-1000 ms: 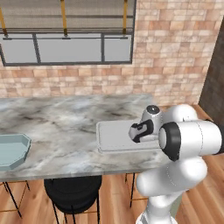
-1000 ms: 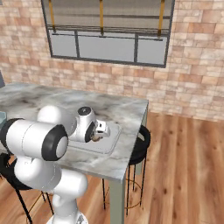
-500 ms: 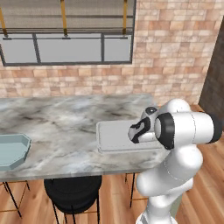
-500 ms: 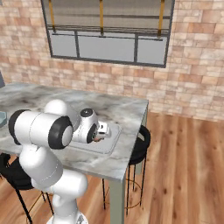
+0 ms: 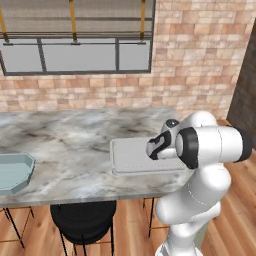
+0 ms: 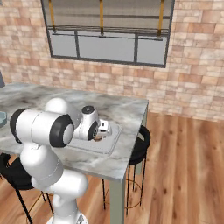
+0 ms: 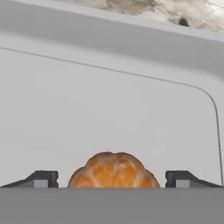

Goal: Place the cold items (bell pepper and tangerine) from the fridge in one tupperware on the dining counter. Place the warm items (kebab skewer and hot dog) in the stove area in another tupperware.

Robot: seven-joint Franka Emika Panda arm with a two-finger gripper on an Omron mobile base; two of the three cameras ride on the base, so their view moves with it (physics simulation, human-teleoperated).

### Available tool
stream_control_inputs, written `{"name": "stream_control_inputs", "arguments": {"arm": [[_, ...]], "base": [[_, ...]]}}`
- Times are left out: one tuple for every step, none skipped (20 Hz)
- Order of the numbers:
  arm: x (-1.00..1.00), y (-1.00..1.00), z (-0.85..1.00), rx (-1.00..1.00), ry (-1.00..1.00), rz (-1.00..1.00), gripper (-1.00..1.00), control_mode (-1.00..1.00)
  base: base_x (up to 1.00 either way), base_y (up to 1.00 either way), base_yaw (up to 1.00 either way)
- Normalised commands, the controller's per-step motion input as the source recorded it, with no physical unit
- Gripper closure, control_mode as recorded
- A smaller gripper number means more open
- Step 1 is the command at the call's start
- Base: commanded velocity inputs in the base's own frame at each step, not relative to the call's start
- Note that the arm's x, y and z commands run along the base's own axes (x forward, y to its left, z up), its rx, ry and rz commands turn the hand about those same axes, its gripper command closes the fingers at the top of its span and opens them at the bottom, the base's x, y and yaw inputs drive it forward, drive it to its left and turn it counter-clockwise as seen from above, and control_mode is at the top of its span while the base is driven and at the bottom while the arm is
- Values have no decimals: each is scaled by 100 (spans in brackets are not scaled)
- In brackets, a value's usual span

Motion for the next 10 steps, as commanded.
{"name": "stream_control_inputs", "arguments": {"arm": [[0, 0, 17, 0, 0, 0, -100, -100], [0, -1, 24, 0, 0, 0, -100, -100], [-2, -1, 31, 0, 0, 0, -100, -100], [-9, 0, 37, 0, 0, 0, -100, -100], [-13, 0, 39, 0, 0, 0, -100, -100], [-20, 0, 48, 0, 0, 0, -100, -100], [-22, -2, 58, 0, 0, 0, -100, -100], [-21, -3, 54, 0, 0, 0, -100, -100], [-20, -4, 59, 0, 0, 0, -100, -100], [-19, -4, 63, 0, 0, 0, -100, -100]], "base": [[0, 0, 0], [0, 0, 0], [0, 0, 0], [0, 0, 0], [0, 0, 0], [0, 0, 0], [0, 0, 0], [0, 0, 0], [0, 0, 0], [0, 0, 0]]}}
